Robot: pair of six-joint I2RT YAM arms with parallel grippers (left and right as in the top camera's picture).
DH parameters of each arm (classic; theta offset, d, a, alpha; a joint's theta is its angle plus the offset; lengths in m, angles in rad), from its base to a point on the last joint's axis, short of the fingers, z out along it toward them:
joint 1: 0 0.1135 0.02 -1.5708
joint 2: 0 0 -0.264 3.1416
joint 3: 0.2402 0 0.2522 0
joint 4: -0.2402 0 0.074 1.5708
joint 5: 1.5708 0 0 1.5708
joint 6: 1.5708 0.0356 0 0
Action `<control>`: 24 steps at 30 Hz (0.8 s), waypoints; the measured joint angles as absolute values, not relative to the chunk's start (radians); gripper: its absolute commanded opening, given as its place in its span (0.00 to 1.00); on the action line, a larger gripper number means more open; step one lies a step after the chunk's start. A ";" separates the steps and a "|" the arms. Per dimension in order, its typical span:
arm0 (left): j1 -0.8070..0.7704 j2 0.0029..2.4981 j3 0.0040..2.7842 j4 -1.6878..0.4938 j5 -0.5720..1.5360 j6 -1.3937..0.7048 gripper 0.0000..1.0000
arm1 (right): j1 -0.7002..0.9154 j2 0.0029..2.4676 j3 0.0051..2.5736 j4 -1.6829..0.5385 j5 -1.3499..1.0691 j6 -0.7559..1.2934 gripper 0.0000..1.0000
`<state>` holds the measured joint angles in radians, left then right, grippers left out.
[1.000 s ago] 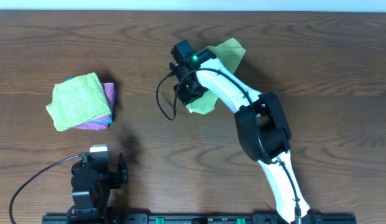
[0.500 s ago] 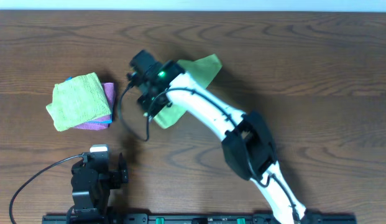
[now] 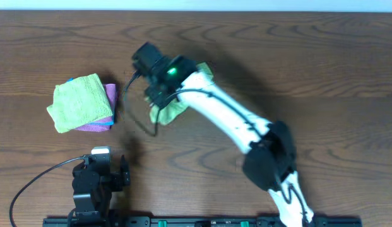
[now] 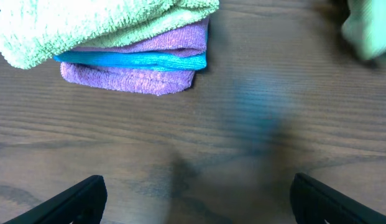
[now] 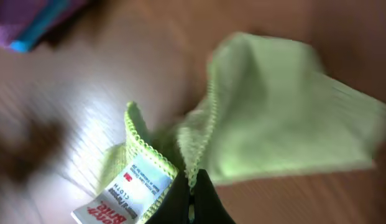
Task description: Fold the cloth
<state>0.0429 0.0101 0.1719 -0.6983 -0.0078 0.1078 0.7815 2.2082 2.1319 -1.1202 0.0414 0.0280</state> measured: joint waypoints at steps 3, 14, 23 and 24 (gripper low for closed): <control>0.043 0.010 0.172 -0.698 -0.008 0.108 0.95 | 0.717 2.157 2.137 -1.208 0.061 0.051 0.01; 0.043 0.010 0.172 -0.698 -0.008 0.108 0.95 | 0.640 2.146 2.139 -1.397 0.164 0.123 0.01; 0.043 0.010 0.172 -0.698 -0.008 0.108 0.95 | 0.537 2.138 2.138 -1.320 0.316 0.141 0.01; 0.043 0.010 0.172 -0.699 -0.008 0.108 0.95 | 0.535 2.130 2.138 -1.285 0.333 0.136 0.01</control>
